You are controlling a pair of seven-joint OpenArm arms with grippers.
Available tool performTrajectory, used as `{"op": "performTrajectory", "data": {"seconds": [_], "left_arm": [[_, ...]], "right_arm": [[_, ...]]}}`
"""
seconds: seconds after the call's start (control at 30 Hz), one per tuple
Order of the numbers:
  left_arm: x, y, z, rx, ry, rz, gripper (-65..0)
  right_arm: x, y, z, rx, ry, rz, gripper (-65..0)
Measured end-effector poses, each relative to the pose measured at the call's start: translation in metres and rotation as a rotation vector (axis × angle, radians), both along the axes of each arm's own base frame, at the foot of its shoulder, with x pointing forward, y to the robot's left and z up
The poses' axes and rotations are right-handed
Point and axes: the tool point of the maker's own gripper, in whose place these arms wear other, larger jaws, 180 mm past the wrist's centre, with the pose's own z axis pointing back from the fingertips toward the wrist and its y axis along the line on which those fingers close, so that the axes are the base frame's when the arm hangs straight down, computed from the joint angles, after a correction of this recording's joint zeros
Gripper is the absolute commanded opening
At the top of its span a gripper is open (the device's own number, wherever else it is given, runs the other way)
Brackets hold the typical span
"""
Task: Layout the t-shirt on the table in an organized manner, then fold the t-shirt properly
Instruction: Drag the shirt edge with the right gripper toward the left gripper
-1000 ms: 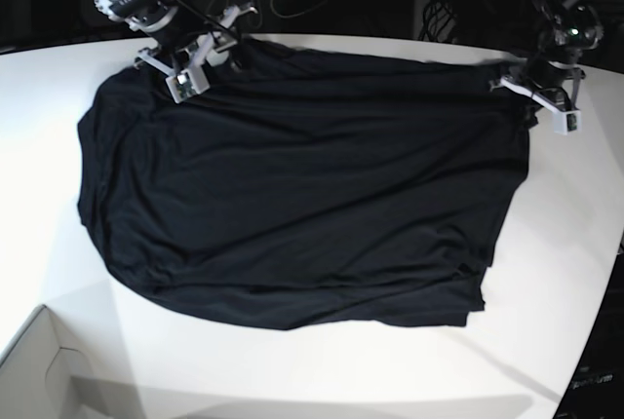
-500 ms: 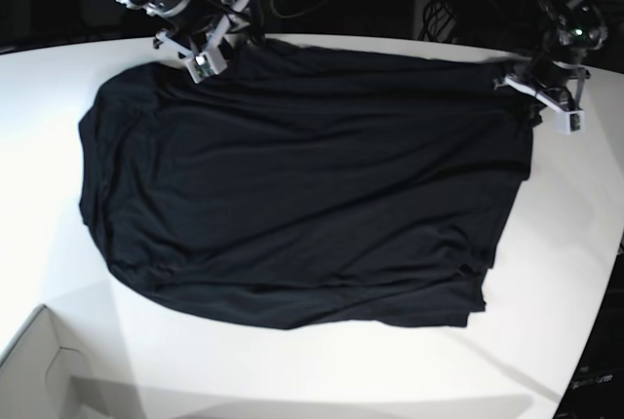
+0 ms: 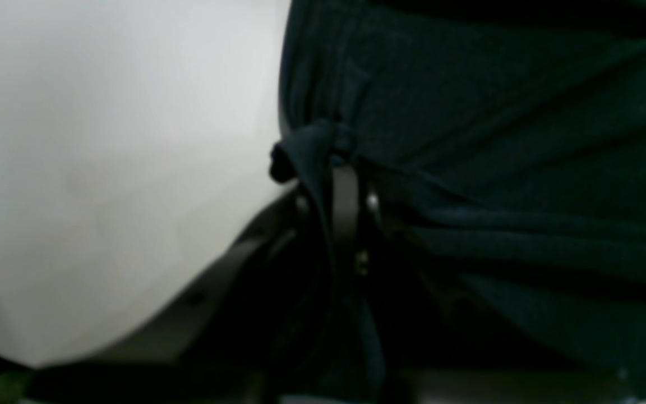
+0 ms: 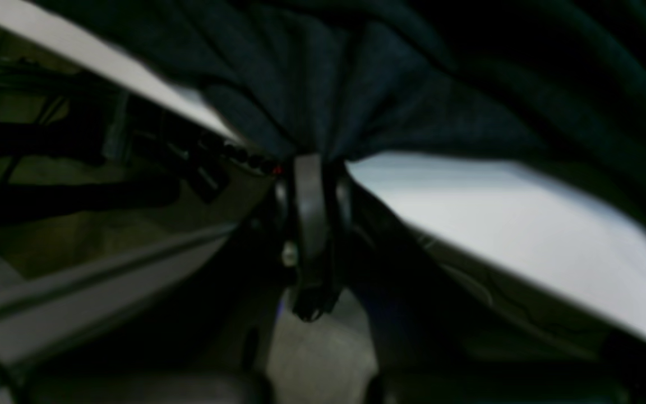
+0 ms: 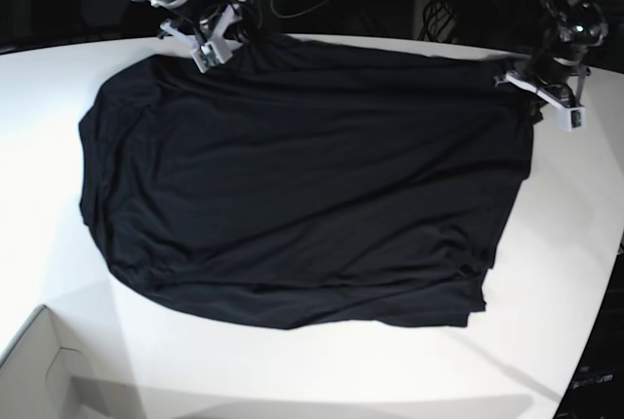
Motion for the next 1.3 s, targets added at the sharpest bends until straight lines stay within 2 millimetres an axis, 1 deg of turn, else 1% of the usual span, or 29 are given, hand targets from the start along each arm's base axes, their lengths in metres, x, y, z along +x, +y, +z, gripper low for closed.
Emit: {"op": "performTrajectory", "data": {"seconds": [0.13,0.2,0.3,0.37,0.47,0.6,0.73,1.03,1.13,1.2,1.3], "left_arm": [[-0.016,0.02,0.005,0.048,0.032,0.044,-64.9],[-0.015,0.022,0.011,0.067,0.024,0.041,-64.9],[-0.01,0.023,0.025,0.094,-0.011,0.032,-64.9],[-0.009,0.023,0.031,0.106,-0.023,0.026,-64.9],[-0.014,0.025,0.03,0.113,-0.011,0.03,-64.9],[-0.013,0.026,0.031,0.112,-0.014,0.031,-64.9],[-0.013,0.025,0.031,0.113,-0.014,0.031,-64.9],[-0.012,0.026,0.032,0.113,-0.019,0.032,-64.9],[-0.009,0.032,0.036,0.131,-0.022,0.025,-64.9],[-0.005,0.036,0.041,0.146,-0.031,0.022,-64.9],[0.007,0.037,0.047,0.15,-0.057,0.025,-64.9]], "right_arm": [[-0.002,0.002,0.013,0.01,-0.024,0.0,-65.0],[-0.003,0.003,0.018,0.015,-0.033,0.001,-65.0],[-0.009,0.003,0.024,0.016,-0.035,0.013,-65.0],[-0.013,0.002,0.028,0.011,-0.035,0.024,-65.0],[-0.019,0.003,0.031,0.015,-0.03,0.025,-65.0],[-0.02,0.005,0.035,0.04,-0.059,0.009,-65.0],[-0.026,0.005,0.039,0.065,-0.084,-0.015,-65.0],[-0.006,0.007,0.066,0.151,-0.26,-0.082,-65.0],[0.002,0.007,0.076,0.181,-0.326,-0.103,-65.0],[0.004,0.007,0.078,0.184,-0.338,-0.104,-65.0],[0.014,0.007,0.08,0.184,-0.362,-0.101,-65.0]]}}
